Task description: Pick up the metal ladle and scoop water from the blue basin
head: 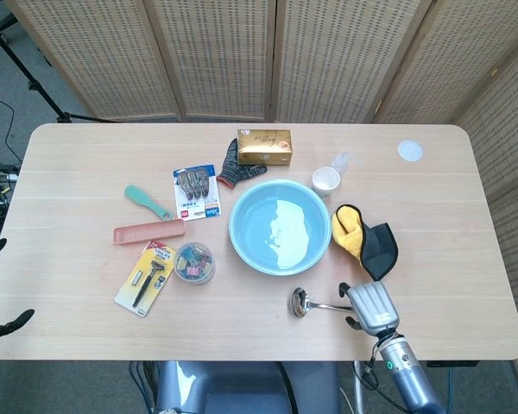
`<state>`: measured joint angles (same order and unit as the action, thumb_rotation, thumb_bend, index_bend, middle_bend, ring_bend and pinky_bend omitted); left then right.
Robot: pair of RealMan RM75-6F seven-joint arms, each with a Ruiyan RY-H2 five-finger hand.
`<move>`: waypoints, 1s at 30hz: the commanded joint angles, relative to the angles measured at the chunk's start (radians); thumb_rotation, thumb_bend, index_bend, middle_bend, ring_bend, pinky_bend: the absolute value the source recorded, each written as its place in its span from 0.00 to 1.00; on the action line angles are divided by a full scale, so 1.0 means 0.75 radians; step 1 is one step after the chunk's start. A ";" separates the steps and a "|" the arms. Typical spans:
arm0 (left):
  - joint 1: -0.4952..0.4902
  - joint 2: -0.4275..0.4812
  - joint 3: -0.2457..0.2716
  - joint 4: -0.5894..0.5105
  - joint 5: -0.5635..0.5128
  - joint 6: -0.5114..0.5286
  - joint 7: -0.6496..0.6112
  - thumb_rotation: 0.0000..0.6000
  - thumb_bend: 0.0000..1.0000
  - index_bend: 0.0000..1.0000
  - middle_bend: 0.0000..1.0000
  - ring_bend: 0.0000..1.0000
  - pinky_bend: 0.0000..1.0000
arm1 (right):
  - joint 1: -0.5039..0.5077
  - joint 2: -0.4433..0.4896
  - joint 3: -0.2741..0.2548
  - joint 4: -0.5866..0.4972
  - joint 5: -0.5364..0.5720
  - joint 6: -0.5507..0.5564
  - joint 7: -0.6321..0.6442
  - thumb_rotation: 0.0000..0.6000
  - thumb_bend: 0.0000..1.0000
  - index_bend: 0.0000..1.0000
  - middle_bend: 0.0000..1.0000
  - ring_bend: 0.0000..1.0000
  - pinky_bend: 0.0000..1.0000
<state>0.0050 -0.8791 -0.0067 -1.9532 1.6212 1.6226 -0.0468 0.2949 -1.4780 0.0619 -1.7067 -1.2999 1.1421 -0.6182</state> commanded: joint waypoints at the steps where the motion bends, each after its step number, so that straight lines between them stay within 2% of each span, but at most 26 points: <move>1: 0.000 0.001 0.000 -0.002 -0.002 -0.003 -0.004 1.00 0.00 0.00 0.00 0.00 0.00 | -0.001 0.001 -0.004 0.004 0.009 0.006 0.000 1.00 0.26 0.44 0.96 0.89 1.00; 14: -0.002 0.000 -0.002 0.000 -0.002 -0.007 -0.014 1.00 0.00 0.00 0.00 0.00 0.00 | -0.028 -0.065 -0.042 0.172 0.076 0.041 0.023 1.00 0.33 0.44 0.96 0.89 1.00; 30: -0.006 0.001 -0.002 -0.001 -0.006 -0.021 -0.013 1.00 0.00 0.00 0.00 0.00 0.00 | -0.024 -0.106 -0.049 0.249 0.133 0.037 0.025 1.00 0.34 0.44 0.95 0.89 1.00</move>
<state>0.0015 -0.8791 -0.0090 -1.9541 1.6163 1.6081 -0.0547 0.2759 -1.5548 0.0240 -1.5216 -1.2025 1.1698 -0.6005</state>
